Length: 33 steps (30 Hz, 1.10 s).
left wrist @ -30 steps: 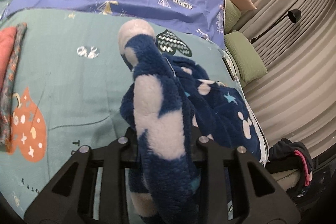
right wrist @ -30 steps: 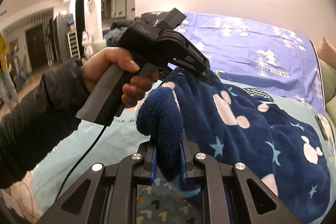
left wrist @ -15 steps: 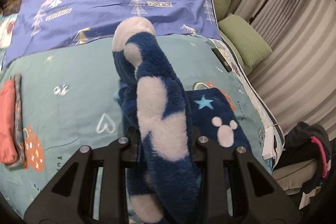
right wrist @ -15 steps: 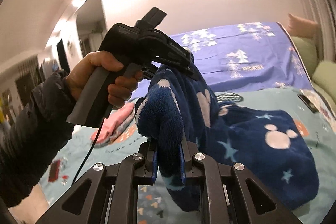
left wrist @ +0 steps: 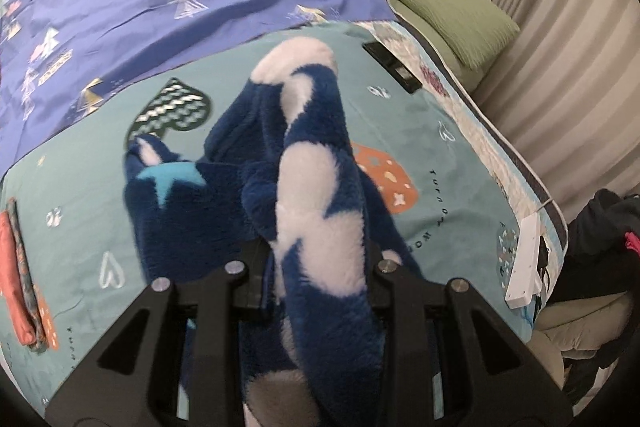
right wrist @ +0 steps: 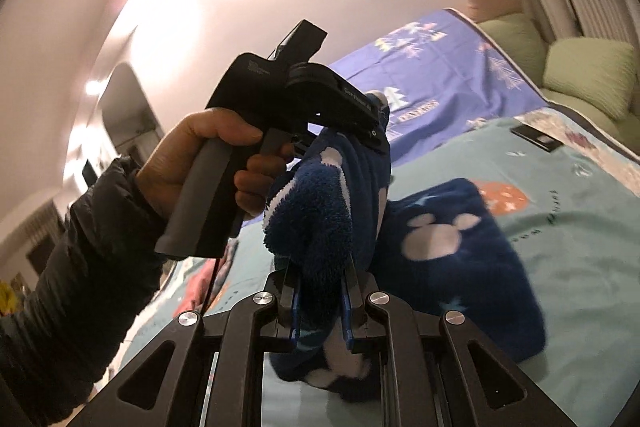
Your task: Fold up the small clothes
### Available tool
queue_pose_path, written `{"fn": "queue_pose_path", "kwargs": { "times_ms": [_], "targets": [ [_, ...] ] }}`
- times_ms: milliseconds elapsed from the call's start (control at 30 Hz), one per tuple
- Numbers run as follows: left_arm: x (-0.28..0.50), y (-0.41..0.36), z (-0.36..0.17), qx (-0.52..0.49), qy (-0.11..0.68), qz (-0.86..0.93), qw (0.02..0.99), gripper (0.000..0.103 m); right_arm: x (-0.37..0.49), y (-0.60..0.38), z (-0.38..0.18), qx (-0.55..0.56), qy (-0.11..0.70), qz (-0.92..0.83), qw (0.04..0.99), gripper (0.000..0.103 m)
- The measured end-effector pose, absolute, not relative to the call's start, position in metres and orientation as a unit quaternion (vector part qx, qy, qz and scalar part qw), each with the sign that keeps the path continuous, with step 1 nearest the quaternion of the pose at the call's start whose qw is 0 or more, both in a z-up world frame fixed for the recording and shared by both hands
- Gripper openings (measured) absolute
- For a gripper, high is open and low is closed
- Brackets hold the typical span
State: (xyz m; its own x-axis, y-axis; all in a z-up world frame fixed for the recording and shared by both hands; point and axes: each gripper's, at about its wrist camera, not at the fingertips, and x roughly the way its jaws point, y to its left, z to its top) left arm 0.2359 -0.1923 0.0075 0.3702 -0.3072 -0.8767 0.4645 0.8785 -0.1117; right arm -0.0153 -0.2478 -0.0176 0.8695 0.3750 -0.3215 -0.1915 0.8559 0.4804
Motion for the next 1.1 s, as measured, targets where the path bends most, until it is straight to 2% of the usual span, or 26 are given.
{"fn": "queue_pose_path", "kwargs": {
  "times_ms": [367, 600, 800, 1100],
  "targets": [
    [0.236, -0.26, -0.035, 0.142, 0.526, -0.224, 0.808, 0.033, -0.012, -0.302, -0.051, 0.285, 0.244, 0.106, 0.921, 0.014],
    [0.229, -0.28, -0.044, 0.178, 0.515, -0.223, 0.808, 0.042, -0.013, -0.318, -0.072, 0.321, 0.265, 0.103, 0.903, 0.014],
    [0.223, -0.275, -0.027, 0.143, 0.498, -0.254, 0.817, 0.049, -0.009, -0.328, -0.086, 0.348, 0.283, 0.108, 0.887, 0.014],
    [0.197, -0.233, 0.019, 0.131, 0.415, -0.286, 0.854, 0.05, -0.005, -0.341, -0.11, 0.385, 0.308, 0.107, 0.864, 0.014]
  ]
}}
